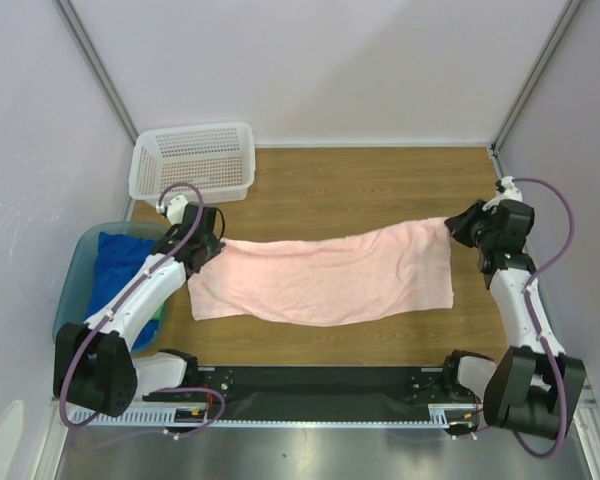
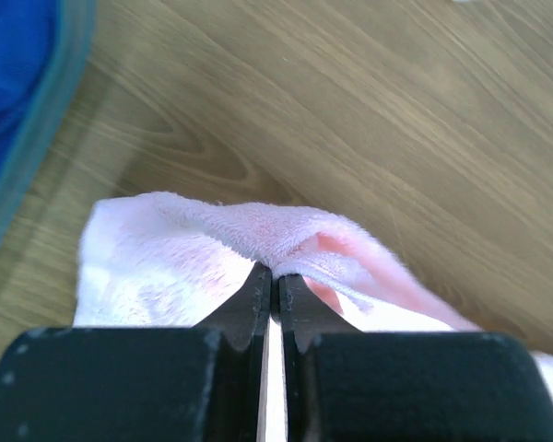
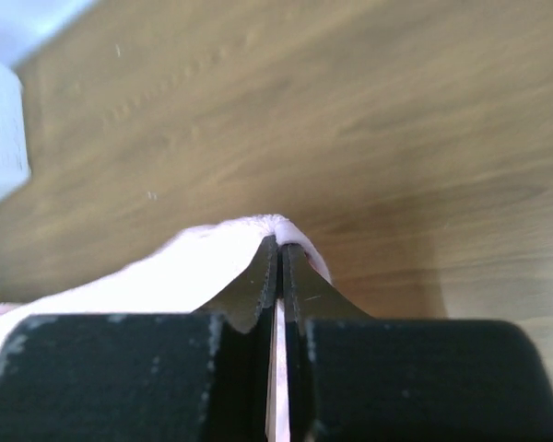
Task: Fold and stack the towels
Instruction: Flatten out the crumpled towel
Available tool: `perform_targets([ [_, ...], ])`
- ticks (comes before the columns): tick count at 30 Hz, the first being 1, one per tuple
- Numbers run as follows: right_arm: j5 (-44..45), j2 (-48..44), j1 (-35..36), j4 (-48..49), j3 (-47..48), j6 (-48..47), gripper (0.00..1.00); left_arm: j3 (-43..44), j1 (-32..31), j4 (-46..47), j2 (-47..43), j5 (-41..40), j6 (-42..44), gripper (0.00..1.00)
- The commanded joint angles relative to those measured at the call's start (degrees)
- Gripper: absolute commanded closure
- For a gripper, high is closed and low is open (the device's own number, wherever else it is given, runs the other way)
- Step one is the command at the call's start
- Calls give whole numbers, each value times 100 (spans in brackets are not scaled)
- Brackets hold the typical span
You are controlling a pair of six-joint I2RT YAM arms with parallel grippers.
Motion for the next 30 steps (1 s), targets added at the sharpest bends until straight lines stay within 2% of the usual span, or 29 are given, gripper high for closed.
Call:
perform_targets([
  [1, 596, -425, -181, 254, 188, -162, 100, 174, 301, -329, -98, -302, -125, 93],
  [3, 729, -487, -339, 139, 127, -118, 100, 25, 442, -347, -98, -109, -485, 94],
  [5, 712, -479, -453, 60, 57, -56, 100, -133, 758, -208, -125, 102, -740, 100],
  [7, 808, -409, -602, -28, -22, 66, 100, -371, 1135, 133, -160, 653, -733, 100],
  [10, 879, -216, -786, -98, -119, 137, 100, -459, 1409, 494, -73, 1208, -356, 100],
  [11, 844, -163, -831, -125, -128, 155, 100, -442, 1427, 592, -11, 1393, 115, 99],
  [15, 686, 92, -893, -125, -119, 146, 100, 5, 1419, 637, 358, 2079, 1015, 100],
  [18, 633, 198, -893, -64, -111, 155, 100, 225, 1349, 479, 569, 2037, 1324, 96],
  [21, 659, 251, -902, -29, -93, 129, 100, 532, 1243, 94, 745, 1616, 1456, 87],
  [23, 729, 277, -893, 7, -84, 120, 100, 700, 1182, -109, 824, 1309, 1543, 76],
  [24, 773, 295, -893, 15, -67, 111, 100, 857, 1155, -310, 903, 1003, 1570, 67],
  [25, 800, 312, -893, 59, -58, 111, 100, 929, 1146, -373, 947, 886, 1596, 52],
  [28, 800, 435, -893, 156, -5, 102, 100, 1157, 1138, -575, 1096, 639, 1816, 32],
  [30, 721, 593, -884, 191, 47, 119, 100, 1263, 1129, -602, 1123, 683, 1843, 27],
])
